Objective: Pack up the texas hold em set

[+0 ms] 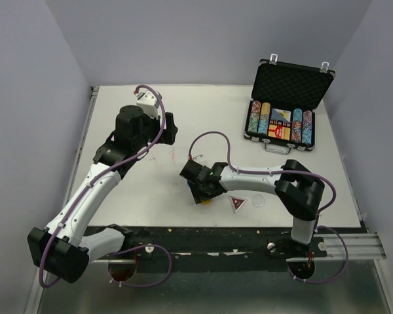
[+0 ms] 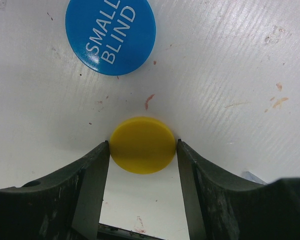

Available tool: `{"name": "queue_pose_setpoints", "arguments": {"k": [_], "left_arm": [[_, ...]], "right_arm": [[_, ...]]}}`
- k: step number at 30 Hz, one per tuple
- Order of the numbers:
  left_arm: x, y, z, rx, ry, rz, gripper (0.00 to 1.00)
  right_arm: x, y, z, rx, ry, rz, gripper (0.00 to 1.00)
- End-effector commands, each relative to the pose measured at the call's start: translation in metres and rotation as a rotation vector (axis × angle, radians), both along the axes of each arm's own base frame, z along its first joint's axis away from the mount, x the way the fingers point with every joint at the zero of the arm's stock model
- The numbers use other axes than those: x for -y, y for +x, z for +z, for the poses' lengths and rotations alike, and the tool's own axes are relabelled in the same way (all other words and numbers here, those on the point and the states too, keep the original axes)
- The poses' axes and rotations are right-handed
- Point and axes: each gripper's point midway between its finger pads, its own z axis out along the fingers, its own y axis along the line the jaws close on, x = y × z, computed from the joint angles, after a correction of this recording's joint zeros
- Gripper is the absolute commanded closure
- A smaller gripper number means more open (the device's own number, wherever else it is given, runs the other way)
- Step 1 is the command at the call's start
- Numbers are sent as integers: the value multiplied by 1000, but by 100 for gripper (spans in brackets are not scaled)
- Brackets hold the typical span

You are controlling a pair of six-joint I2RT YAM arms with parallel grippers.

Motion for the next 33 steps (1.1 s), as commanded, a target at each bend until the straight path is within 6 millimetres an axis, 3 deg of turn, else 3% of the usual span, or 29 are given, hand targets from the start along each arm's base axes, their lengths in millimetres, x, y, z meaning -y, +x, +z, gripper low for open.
{"name": "queue_pose_setpoints", "arguments": {"k": [1,19,29,33], "left_arm": [[-2,-1,16,30,-18,10,1],[-4,-1,19,40,-19,15,1],[-5,-1,20,43,-16,21,1],[-5,-1,19,43,-13,23,1]], "right_arm": [[13,-6,-13,-14,-76,-11,37],[18,10,8,36,-45,-37,41],[48,44,30,69,2,-110,43],[75,70,39,85,12,-166,43]]}}
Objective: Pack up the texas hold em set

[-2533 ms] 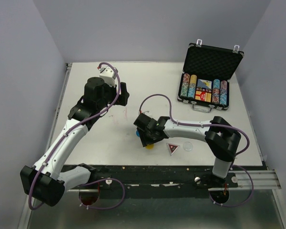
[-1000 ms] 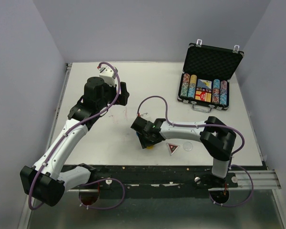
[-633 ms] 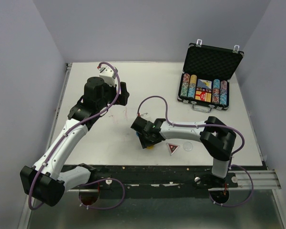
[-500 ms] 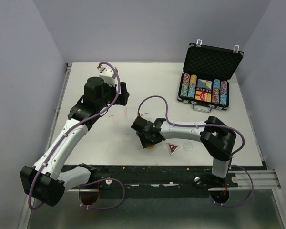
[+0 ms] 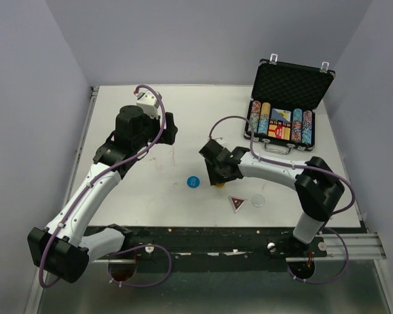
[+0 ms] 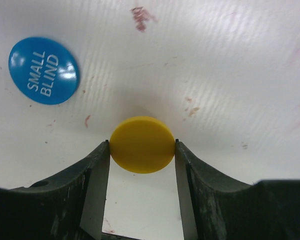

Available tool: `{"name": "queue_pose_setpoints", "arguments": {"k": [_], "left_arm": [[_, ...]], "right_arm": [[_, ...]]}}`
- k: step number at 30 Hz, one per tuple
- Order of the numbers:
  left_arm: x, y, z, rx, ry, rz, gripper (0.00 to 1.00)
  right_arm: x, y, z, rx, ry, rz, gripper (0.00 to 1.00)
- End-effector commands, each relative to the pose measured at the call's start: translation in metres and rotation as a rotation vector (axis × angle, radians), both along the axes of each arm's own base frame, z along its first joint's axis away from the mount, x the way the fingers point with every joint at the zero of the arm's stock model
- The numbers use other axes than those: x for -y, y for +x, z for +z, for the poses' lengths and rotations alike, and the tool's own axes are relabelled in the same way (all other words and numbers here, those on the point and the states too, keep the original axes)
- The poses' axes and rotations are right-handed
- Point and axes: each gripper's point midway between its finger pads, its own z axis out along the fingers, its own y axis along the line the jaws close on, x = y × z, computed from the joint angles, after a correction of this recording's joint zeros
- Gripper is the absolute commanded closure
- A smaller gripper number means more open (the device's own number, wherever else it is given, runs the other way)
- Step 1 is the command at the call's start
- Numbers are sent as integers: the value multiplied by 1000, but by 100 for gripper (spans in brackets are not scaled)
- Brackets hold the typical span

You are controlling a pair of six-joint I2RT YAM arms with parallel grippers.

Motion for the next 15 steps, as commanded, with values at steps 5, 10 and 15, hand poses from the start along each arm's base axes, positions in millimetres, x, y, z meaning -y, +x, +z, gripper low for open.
{"name": "queue_pose_setpoints", "arguments": {"k": [5,10,15], "left_arm": [[-6,-1,19,44,-10,25,1],[-6,-1,19,47,-5,23,1],[-7,-1,21,52,-4,23,1]], "right_arm": [[75,69,26,78,-13,-115,43],[122,120,48,134,0,-197,43],[167,174,62,172,25,-284,43]]}}
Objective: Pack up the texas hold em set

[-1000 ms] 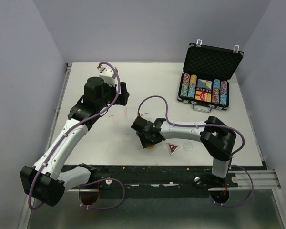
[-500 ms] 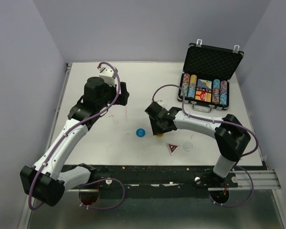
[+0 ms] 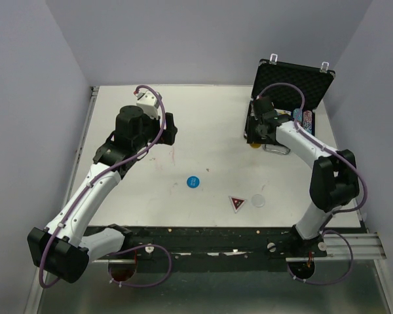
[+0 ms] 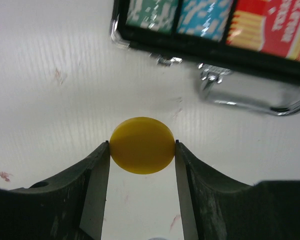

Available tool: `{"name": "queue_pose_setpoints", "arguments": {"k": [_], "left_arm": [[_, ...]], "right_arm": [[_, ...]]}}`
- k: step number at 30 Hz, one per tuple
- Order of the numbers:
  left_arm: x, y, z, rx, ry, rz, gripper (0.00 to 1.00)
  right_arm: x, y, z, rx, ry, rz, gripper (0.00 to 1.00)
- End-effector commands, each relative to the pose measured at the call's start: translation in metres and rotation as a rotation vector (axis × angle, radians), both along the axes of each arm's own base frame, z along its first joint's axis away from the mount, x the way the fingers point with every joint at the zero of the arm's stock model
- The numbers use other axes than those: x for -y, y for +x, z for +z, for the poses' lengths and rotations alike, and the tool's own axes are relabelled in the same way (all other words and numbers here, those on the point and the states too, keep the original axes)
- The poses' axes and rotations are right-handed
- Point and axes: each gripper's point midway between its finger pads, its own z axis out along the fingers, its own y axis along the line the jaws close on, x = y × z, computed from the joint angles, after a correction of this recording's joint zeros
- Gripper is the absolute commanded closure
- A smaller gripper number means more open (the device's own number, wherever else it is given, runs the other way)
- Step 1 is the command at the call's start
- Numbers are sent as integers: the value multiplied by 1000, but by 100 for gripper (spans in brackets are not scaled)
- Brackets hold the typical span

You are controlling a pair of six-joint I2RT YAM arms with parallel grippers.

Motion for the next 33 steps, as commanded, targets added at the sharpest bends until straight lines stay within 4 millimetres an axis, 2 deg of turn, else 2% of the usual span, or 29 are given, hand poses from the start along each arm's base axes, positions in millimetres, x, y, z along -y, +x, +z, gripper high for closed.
{"name": "queue_pose_setpoints", "arguments": {"k": [1,7,11,16,19,26,33], "left_arm": [[-6,-1,22,55,-6,21,1],[-12,2,20,58,9,50,1],[-12,2,20,59,11,52,1],[-12,3,18,54,16,49,1],[-11,4,19,54,14,50,1],[-11,3,19,54,12,46,1],[-11,3,17,50,17,48,1]], "right_arm": [[24,53,22,78,25,-1,43],[76,116,26,142,15,-108,44],[98,146,19,157,1,-153,44],[119,173,6,167,-10,-197,44],[128,186,1,185,-21,-218,44],[133,208,-10,188,-21,-226,44],[140,209,-24,162,-22,-259,44]]}}
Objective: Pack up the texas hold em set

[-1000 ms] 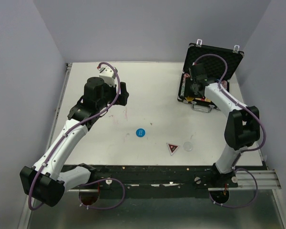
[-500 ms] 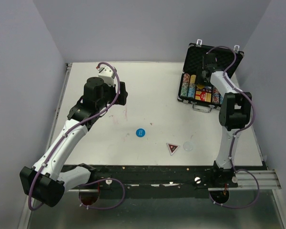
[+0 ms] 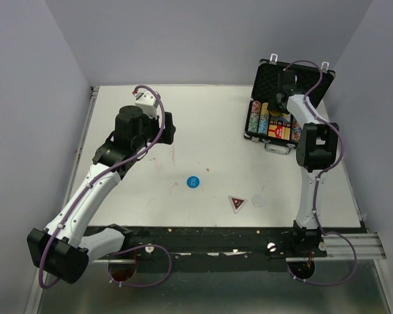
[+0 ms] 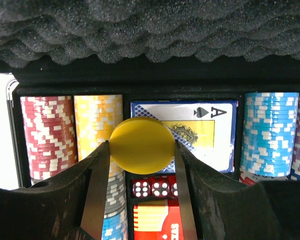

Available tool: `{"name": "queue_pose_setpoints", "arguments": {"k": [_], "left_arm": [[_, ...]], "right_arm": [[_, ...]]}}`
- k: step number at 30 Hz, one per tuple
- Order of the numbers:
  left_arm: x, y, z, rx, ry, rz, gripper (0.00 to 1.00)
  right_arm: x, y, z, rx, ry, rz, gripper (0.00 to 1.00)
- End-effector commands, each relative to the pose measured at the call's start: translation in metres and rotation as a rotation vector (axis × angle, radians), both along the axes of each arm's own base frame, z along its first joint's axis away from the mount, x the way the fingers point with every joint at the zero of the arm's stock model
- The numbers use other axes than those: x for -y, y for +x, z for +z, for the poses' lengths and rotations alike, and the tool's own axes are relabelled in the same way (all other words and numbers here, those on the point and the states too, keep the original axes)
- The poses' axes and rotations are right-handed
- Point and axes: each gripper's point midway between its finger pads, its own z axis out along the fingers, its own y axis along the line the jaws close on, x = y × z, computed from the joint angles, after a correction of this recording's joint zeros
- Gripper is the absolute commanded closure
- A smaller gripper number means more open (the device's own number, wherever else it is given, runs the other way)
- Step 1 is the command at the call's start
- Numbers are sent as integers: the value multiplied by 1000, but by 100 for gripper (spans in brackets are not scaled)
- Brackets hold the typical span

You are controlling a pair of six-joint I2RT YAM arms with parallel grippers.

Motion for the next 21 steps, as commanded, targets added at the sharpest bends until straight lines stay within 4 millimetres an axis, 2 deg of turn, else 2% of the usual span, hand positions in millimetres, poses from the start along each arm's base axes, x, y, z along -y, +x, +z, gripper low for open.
{"name": "queue_pose_setpoints", "arguments": {"k": [1,5,12,21], "left_arm": [[-4,2,16,39,0,14,1],[-4,1,17,39,0,14,1],[-4,1,17,38,-3,12,1],[-4,0,17,38,-5,11,1]], "right_arm": [[12,-1,-11,-25,-20,-34,44],[17,-4,-15,-34,-25,-46,44],[13,-5,-17,-52,-9,-20,42],[12,-9,-19,-68,-9,-10,29]]}}
